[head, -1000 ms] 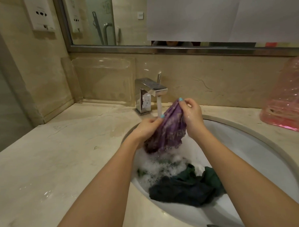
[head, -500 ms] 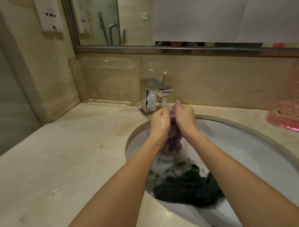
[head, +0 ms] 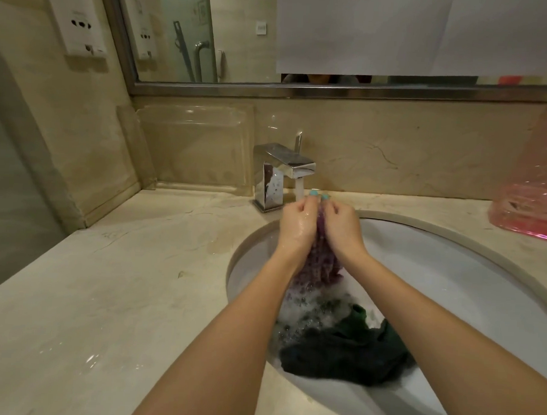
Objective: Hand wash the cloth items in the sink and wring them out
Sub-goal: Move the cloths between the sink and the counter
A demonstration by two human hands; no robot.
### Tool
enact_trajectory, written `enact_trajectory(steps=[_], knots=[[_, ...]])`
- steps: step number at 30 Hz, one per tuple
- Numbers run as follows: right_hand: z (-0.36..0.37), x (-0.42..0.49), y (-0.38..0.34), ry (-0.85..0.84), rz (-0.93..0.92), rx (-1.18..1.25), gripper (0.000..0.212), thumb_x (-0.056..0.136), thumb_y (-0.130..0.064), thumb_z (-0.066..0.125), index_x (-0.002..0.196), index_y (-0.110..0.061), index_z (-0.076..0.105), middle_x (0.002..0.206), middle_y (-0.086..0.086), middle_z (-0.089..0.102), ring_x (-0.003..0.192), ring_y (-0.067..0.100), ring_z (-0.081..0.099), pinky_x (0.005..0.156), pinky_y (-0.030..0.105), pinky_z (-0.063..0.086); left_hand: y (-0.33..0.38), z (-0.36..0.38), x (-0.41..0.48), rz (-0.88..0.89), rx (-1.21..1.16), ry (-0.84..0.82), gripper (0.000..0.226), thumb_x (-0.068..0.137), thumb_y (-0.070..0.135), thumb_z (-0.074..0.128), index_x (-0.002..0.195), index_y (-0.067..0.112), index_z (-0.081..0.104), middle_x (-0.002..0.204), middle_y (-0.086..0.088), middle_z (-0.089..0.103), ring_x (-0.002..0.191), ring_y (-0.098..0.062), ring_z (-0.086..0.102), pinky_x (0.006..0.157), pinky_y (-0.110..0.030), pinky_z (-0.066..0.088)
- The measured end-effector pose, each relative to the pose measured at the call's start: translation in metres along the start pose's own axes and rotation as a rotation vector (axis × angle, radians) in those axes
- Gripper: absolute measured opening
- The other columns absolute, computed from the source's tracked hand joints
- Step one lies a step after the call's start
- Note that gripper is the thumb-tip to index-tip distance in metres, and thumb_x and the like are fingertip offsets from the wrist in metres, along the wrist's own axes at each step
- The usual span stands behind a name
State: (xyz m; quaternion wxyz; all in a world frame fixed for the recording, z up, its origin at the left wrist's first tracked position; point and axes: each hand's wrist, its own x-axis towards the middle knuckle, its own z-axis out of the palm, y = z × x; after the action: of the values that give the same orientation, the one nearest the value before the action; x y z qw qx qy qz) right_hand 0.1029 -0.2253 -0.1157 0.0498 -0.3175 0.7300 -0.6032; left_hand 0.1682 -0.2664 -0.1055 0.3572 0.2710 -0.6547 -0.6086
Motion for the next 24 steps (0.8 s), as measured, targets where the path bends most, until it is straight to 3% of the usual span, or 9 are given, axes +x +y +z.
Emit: enact_trajectory(steps=[4,7,10,14,18,21,24], knots=[[0.013,-0.019,-0.010,-0.060,-0.170,0.083,0.046,0.098,-0.015,0.050,0.052,-0.018,0.046,0.050,-0.005,0.044,0.047,0.002,0.037,0.049,0.018,0.031,-0.011,-0.018,0.012,-0.113,-0.020,0.106,0.037,0.102,0.023,0.045,0.075,0.006,0.064,0.063,-0.003,0.059,0.062,-0.016,0.054,0.062,-0.029,0.044],[0.021,-0.022,-0.013,-0.124,-0.224,0.040,0.046,0.096,-0.014,0.052,0.051,-0.018,0.045,0.049,-0.006,0.042,0.047,0.002,0.036,0.049,0.016,0.030,-0.016,-0.027,0.012,-0.155,-0.047,0.059,0.035,0.099,0.015,0.045,0.071,0.009,0.065,0.065,-0.004,0.062,0.071,-0.021,0.058,0.067,-0.032,0.045],[0.008,-0.008,-0.007,-0.043,-0.136,-0.023,0.041,0.100,-0.017,0.043,0.064,-0.007,0.059,0.063,0.006,0.058,0.060,0.012,0.048,0.059,0.030,0.038,-0.003,-0.016,0.005,-0.101,-0.046,-0.015,0.034,0.103,0.024,0.044,0.080,0.013,0.066,0.070,-0.001,0.066,0.068,-0.016,0.063,0.063,-0.025,0.050],[-0.021,0.016,0.020,0.037,0.046,-0.221,0.045,0.104,-0.026,0.036,0.071,-0.005,0.056,0.074,0.013,0.058,0.073,0.025,0.051,0.066,0.034,0.033,0.005,-0.005,-0.004,-0.017,-0.048,-0.198,0.044,0.103,0.036,0.046,0.065,0.014,0.053,0.055,0.006,0.058,0.061,-0.012,0.060,0.065,-0.024,0.050],[-0.044,0.031,0.020,0.145,0.197,0.062,0.045,0.104,-0.037,0.036,0.069,-0.011,0.048,0.067,0.008,0.047,0.067,0.021,0.046,0.062,0.033,0.032,-0.001,-0.022,0.003,-0.110,0.086,-0.241,0.042,0.099,0.051,0.042,0.080,0.016,0.056,0.070,0.003,0.060,0.071,-0.014,0.063,0.065,-0.023,0.046],[-0.048,0.034,0.008,0.158,0.205,0.198,0.045,0.103,-0.038,0.037,0.082,-0.004,0.057,0.069,0.006,0.046,0.070,0.021,0.048,0.062,0.031,0.036,-0.004,-0.033,0.005,-0.101,0.182,-0.284,0.041,0.096,0.056,0.043,0.083,0.022,0.061,0.082,0.004,0.066,0.077,-0.010,0.063,0.065,-0.022,0.043],[-0.053,0.037,0.000,0.213,0.206,0.336,0.043,0.104,-0.039,0.036,0.070,-0.014,0.046,0.063,0.001,0.042,0.060,0.016,0.044,0.063,0.030,0.036,-0.007,-0.045,0.002,-0.174,0.365,-0.428,0.035,0.091,0.054,0.055,0.089,0.021,0.067,0.089,0.003,0.071,0.082,-0.014,0.067,0.069,-0.024,0.050]])
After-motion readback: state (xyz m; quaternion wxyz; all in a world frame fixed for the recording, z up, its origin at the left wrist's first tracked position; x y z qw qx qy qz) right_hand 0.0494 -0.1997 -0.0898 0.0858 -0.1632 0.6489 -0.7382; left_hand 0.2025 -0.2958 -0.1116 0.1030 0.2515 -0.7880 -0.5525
